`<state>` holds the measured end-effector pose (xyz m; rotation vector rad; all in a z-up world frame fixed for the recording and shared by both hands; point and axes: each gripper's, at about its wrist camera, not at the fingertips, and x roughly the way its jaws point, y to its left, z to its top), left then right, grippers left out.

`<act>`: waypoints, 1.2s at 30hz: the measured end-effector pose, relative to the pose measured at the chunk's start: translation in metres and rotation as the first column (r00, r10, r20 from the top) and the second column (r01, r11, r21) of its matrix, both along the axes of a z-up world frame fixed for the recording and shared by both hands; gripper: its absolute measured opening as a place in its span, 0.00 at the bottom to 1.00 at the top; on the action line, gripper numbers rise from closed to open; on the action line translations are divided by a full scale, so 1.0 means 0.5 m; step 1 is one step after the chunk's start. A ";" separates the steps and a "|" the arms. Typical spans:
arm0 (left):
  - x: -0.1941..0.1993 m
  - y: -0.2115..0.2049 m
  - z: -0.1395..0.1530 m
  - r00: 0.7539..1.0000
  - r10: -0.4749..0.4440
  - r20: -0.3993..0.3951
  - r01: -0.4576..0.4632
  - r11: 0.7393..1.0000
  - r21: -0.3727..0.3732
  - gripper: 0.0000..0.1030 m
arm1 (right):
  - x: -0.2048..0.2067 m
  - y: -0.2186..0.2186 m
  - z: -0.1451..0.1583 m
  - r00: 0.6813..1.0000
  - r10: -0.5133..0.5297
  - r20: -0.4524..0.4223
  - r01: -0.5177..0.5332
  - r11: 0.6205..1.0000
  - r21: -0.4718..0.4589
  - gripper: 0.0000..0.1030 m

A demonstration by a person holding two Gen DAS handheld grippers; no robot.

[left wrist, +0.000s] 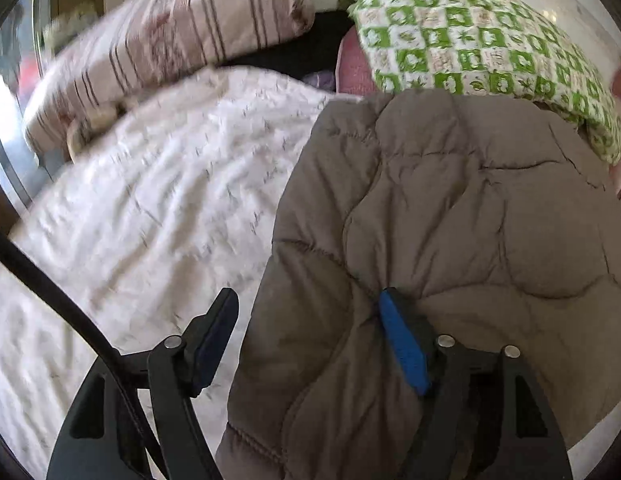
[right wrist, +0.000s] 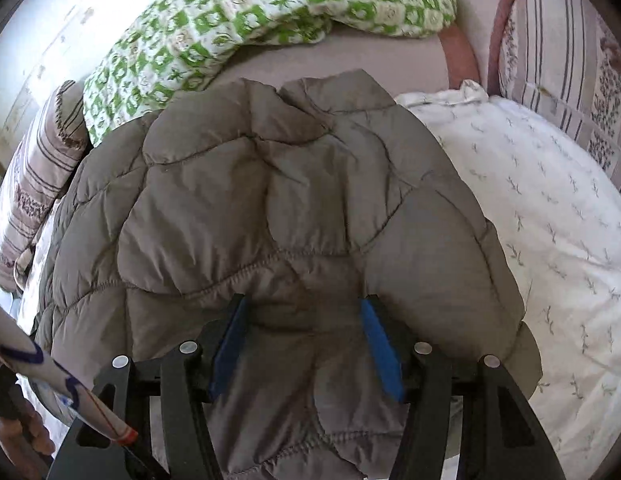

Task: Fold large clothes

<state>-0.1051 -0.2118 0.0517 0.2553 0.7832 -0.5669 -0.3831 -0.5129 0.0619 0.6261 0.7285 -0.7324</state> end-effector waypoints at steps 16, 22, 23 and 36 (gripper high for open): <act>-0.174 -0.106 0.024 0.961 -0.257 0.103 0.260 0.965 -0.019 0.66 | 0.105 0.186 0.033 0.969 0.248 0.013 -0.243 0.960 -0.141 0.53; -0.166 -0.107 0.001 0.963 -0.246 0.105 0.249 0.968 -0.015 0.69 | 0.114 0.179 -0.005 0.965 0.260 0.009 -0.258 0.960 -0.108 0.54; -0.169 -0.106 0.000 0.963 -0.246 0.110 0.249 0.968 -0.012 0.69 | 0.115 0.181 -0.003 0.965 0.261 0.005 -0.259 0.959 -0.113 0.54; -0.165 -0.093 0.014 0.964 -0.241 0.109 0.247 0.968 -0.036 0.69 | 0.062 0.166 0.066 0.970 0.221 0.099 -0.207 0.970 -0.129 0.54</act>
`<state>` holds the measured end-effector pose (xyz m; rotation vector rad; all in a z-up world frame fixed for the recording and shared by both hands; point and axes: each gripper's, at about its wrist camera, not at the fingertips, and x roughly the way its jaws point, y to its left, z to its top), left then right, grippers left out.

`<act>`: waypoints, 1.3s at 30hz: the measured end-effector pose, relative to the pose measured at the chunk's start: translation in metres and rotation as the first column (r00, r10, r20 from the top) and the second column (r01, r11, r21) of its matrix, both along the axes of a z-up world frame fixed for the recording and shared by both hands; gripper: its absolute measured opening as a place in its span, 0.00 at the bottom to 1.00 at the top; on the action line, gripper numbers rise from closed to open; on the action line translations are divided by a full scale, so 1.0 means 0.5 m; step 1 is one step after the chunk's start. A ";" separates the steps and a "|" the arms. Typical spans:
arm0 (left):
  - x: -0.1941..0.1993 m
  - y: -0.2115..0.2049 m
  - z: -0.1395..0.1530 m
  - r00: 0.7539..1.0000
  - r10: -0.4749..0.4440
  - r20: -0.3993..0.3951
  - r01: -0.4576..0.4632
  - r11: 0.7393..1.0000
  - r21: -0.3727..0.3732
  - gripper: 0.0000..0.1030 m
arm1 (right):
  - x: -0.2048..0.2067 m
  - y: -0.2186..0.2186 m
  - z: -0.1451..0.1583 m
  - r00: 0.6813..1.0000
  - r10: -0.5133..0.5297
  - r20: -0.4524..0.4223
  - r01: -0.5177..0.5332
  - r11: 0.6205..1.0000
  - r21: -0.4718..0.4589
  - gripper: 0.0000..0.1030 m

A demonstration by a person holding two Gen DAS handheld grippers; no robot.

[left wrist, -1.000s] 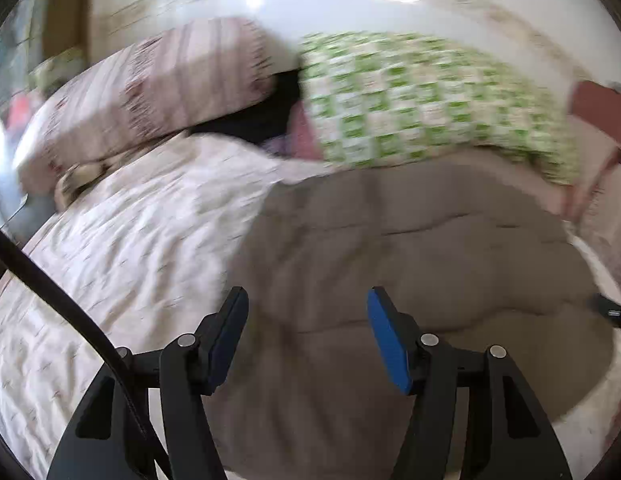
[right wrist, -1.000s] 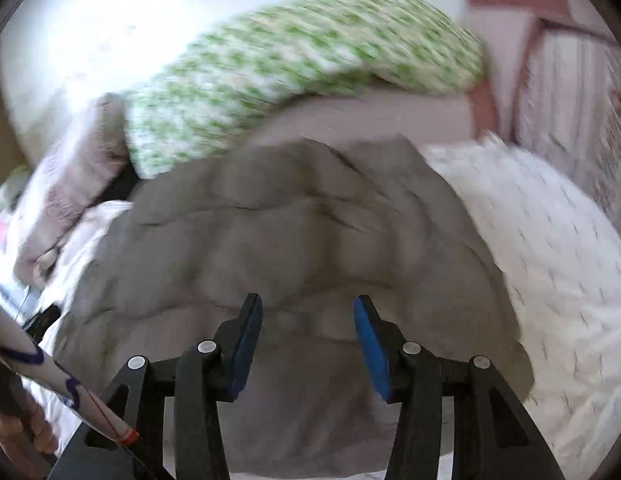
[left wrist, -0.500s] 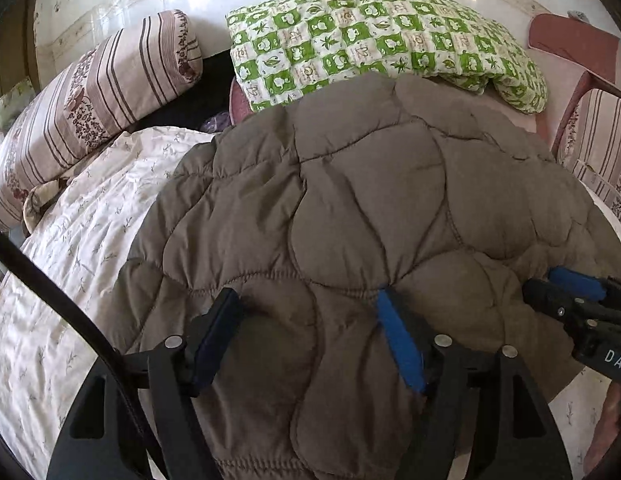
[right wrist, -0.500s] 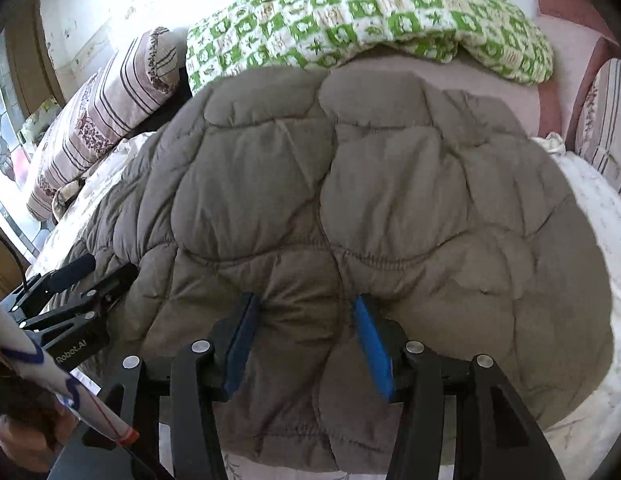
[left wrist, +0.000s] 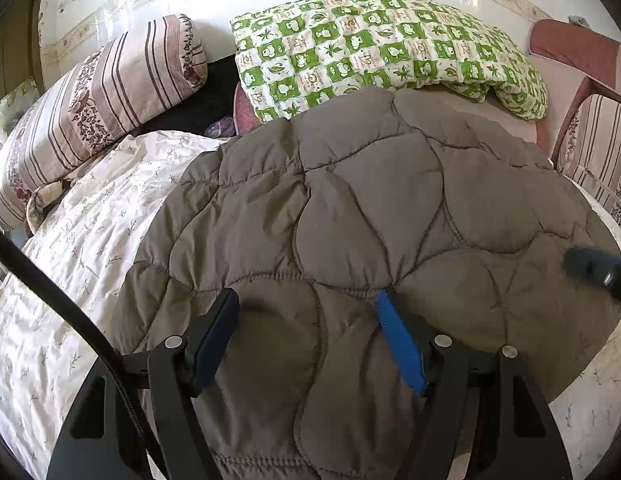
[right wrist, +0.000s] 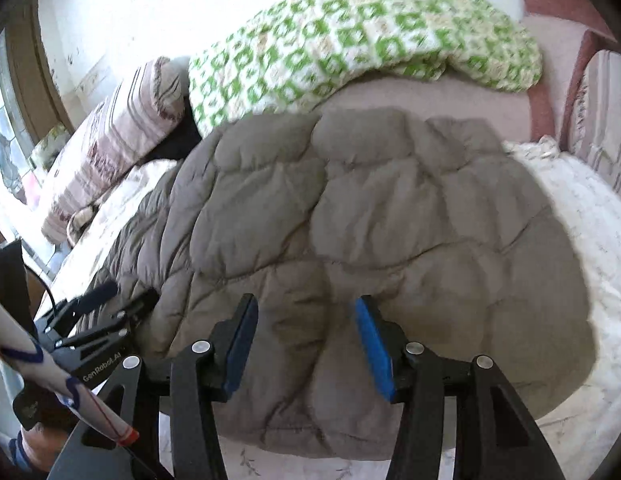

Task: Fold large clothes

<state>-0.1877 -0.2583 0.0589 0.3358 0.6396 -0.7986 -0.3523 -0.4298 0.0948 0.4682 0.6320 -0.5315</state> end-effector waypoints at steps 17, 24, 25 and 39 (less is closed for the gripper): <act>0.011 0.014 0.016 1.000 0.010 -0.020 -0.011 1.000 -0.027 0.70 | -0.093 -0.162 -0.053 0.973 -0.224 -0.048 0.229 0.961 0.155 0.54; 0.109 0.070 0.028 0.986 0.154 -0.070 -0.158 0.986 -0.054 0.70 | -0.151 -0.201 -0.022 0.940 -0.340 -0.038 0.342 0.933 0.113 0.54; 0.125 0.073 0.017 0.981 0.172 -0.092 -0.177 0.984 -0.038 0.70 | -0.155 -0.212 -0.033 0.940 -0.339 -0.039 0.341 0.929 0.140 0.54; 0.140 0.085 0.026 0.979 0.193 -0.064 -0.197 0.979 -0.055 0.71 | -0.130 -0.188 -0.002 0.962 -0.267 0.052 0.260 0.959 0.108 0.54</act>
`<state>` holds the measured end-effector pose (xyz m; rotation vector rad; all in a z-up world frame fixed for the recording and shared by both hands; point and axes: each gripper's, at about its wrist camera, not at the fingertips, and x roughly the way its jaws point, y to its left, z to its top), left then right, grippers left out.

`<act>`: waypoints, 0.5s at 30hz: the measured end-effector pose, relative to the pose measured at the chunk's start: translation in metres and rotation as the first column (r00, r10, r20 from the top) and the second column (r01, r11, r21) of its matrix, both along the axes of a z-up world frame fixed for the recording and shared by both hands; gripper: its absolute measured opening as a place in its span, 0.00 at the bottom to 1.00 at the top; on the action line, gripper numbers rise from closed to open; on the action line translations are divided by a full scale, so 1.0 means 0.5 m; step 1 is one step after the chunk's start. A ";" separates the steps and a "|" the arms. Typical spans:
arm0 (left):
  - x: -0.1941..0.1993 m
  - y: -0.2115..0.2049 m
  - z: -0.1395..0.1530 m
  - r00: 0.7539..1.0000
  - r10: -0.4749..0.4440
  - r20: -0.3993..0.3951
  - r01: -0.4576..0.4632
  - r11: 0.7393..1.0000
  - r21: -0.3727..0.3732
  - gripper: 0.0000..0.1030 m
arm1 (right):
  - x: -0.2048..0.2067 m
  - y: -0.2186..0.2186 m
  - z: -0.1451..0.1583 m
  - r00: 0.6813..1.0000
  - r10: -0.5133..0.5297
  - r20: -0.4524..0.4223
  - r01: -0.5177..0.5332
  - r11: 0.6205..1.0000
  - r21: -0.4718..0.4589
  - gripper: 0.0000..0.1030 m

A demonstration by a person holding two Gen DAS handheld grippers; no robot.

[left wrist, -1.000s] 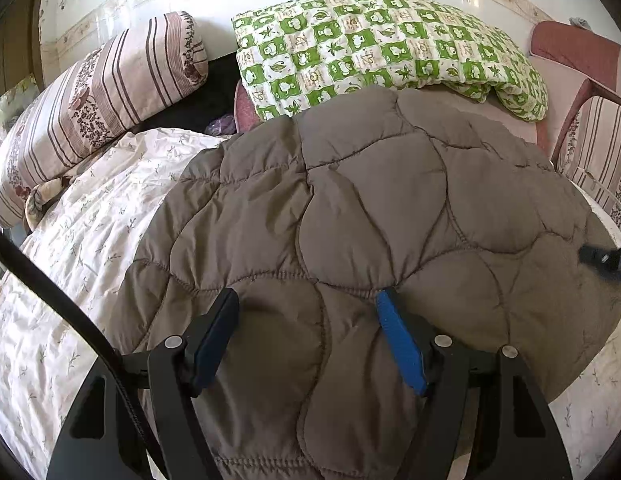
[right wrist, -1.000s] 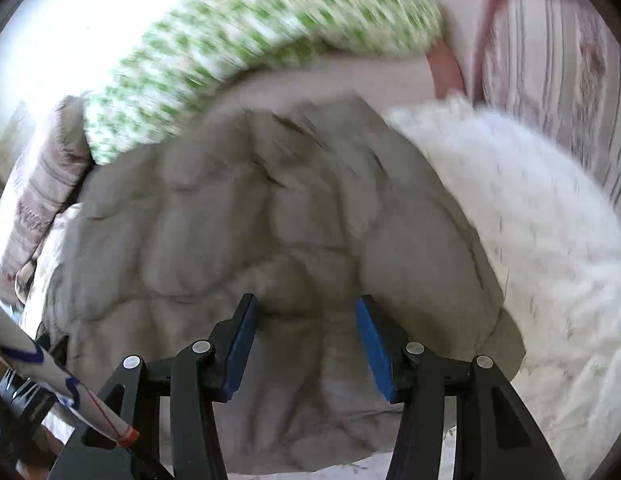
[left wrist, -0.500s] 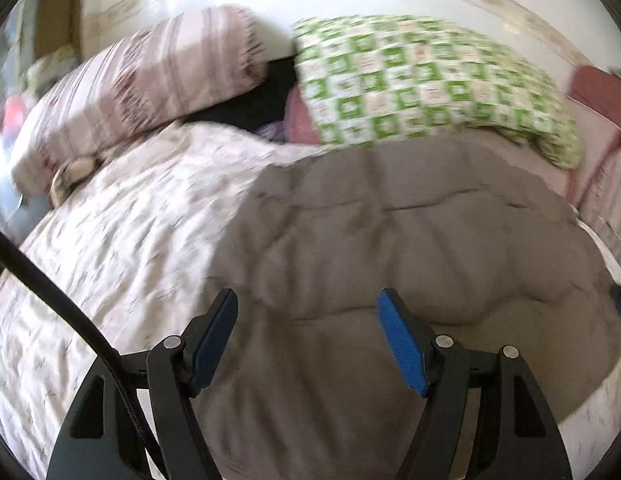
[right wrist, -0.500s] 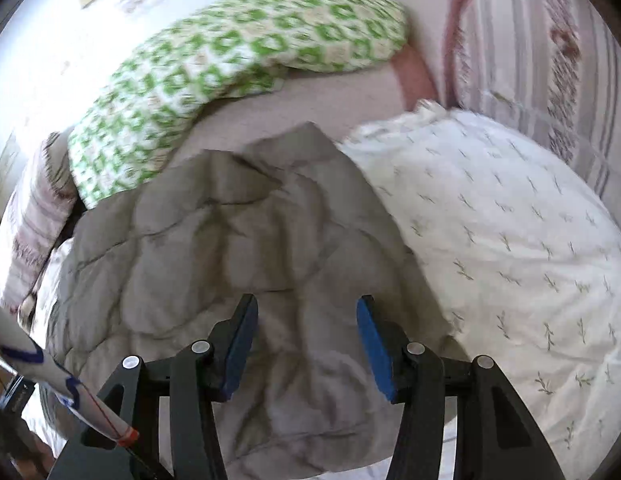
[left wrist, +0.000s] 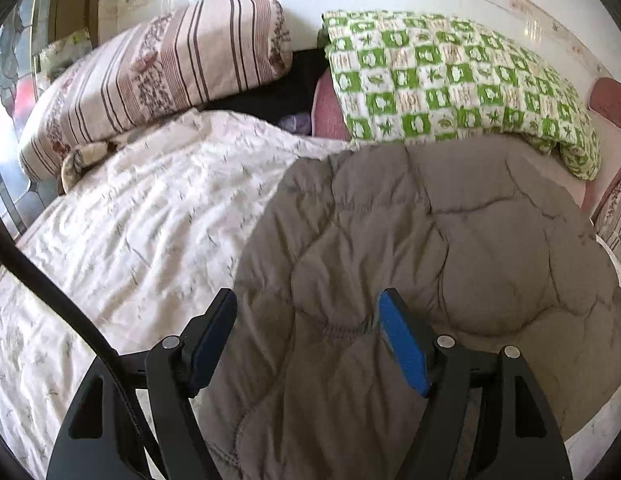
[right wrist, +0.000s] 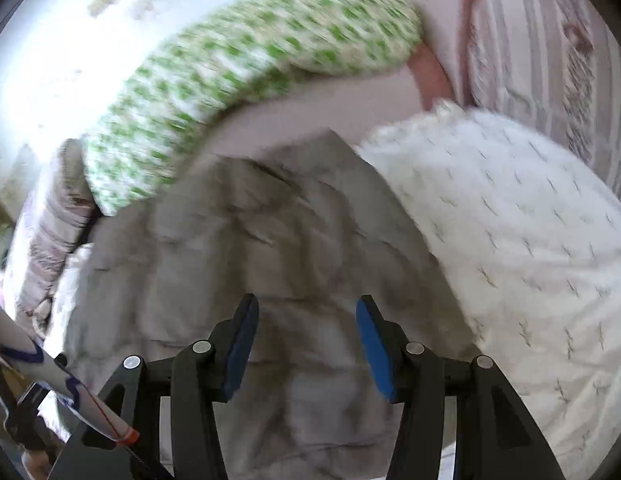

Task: Fold large clothes

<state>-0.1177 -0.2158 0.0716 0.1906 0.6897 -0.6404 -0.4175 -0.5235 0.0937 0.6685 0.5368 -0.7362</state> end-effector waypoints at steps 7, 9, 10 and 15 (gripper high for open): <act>0.063 0.012 -0.051 0.986 0.066 -0.152 -0.061 0.997 0.043 0.71 | 0.038 0.003 -0.048 0.997 0.071 -0.037 -0.068 0.995 0.076 0.54; 0.066 0.012 -0.050 0.985 0.056 -0.162 -0.050 0.998 0.040 0.71 | 0.044 -0.005 -0.074 0.995 0.093 -0.045 -0.087 0.989 0.124 0.54; 0.066 0.016 -0.045 0.984 0.055 -0.170 -0.050 0.998 0.030 0.71 | 0.040 -0.005 -0.073 0.995 0.091 -0.036 -0.086 0.988 0.126 0.54; 0.084 0.079 -0.001 0.965 0.067 -0.252 -0.082 0.995 -0.049 0.75 | -0.015 -0.006 -0.021 0.998 0.038 0.048 -0.042 0.994 0.102 0.64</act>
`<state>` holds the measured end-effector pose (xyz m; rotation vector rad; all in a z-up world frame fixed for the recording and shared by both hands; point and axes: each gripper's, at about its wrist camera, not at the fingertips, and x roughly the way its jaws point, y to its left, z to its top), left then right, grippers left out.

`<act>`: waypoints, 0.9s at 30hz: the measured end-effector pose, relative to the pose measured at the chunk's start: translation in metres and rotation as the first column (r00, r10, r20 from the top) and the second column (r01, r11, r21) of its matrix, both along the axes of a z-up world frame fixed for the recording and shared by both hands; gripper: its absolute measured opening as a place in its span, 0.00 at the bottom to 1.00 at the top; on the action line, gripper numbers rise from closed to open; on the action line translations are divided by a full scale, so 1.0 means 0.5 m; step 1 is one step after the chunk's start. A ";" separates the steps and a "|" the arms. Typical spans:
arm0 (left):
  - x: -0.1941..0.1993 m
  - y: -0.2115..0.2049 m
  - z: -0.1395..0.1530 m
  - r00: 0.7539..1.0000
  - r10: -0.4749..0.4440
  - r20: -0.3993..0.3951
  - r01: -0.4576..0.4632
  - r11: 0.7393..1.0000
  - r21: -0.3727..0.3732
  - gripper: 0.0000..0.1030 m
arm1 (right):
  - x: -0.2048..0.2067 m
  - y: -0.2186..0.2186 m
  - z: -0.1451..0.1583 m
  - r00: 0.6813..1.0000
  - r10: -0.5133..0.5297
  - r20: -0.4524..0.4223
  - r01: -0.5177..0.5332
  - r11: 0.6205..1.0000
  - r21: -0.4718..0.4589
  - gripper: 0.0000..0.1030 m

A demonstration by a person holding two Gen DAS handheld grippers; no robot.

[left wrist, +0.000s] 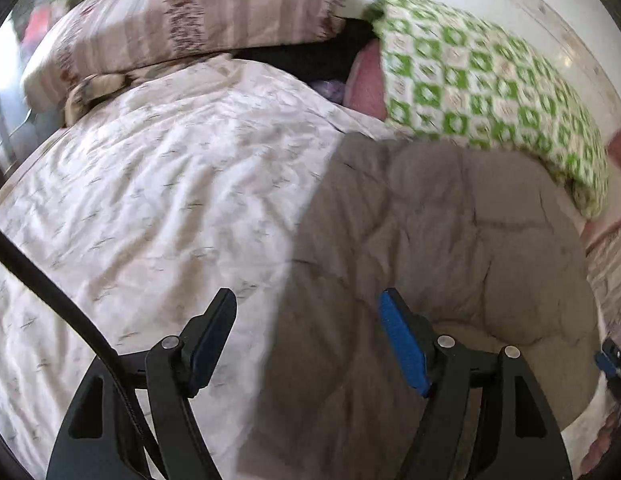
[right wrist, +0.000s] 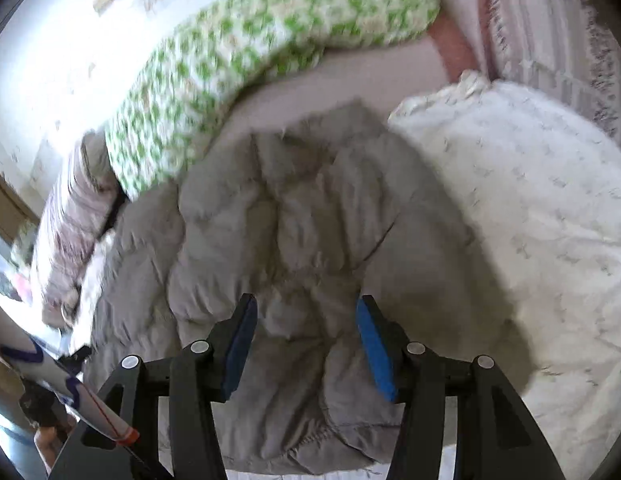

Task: Fold large clothes

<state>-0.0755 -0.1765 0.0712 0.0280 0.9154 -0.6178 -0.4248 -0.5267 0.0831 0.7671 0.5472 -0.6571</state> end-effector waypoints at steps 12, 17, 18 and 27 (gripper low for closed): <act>0.006 0.190 -0.049 0.928 0.025 -0.372 -0.104 0.976 -0.194 0.76 | -0.237 -0.014 -0.038 0.966 -0.245 0.086 0.222 0.951 0.217 0.70; -0.019 0.221 -0.078 0.894 0.038 -0.446 -0.160 0.958 -0.239 0.76 | -0.297 0.012 -0.070 0.946 -0.298 0.131 0.249 0.921 0.299 0.79; -0.021 0.223 -0.084 0.888 0.038 -0.459 -0.168 0.954 -0.248 0.76 | -0.300 0.015 -0.082 0.944 -0.302 0.129 0.249 0.914 0.320 0.79; -0.024 0.174 -0.109 0.870 -0.002 -0.493 -0.166 0.940 -0.297 0.76 | -0.284 -0.006 -0.115 0.940 -0.300 0.164 0.223 0.901 0.372 0.80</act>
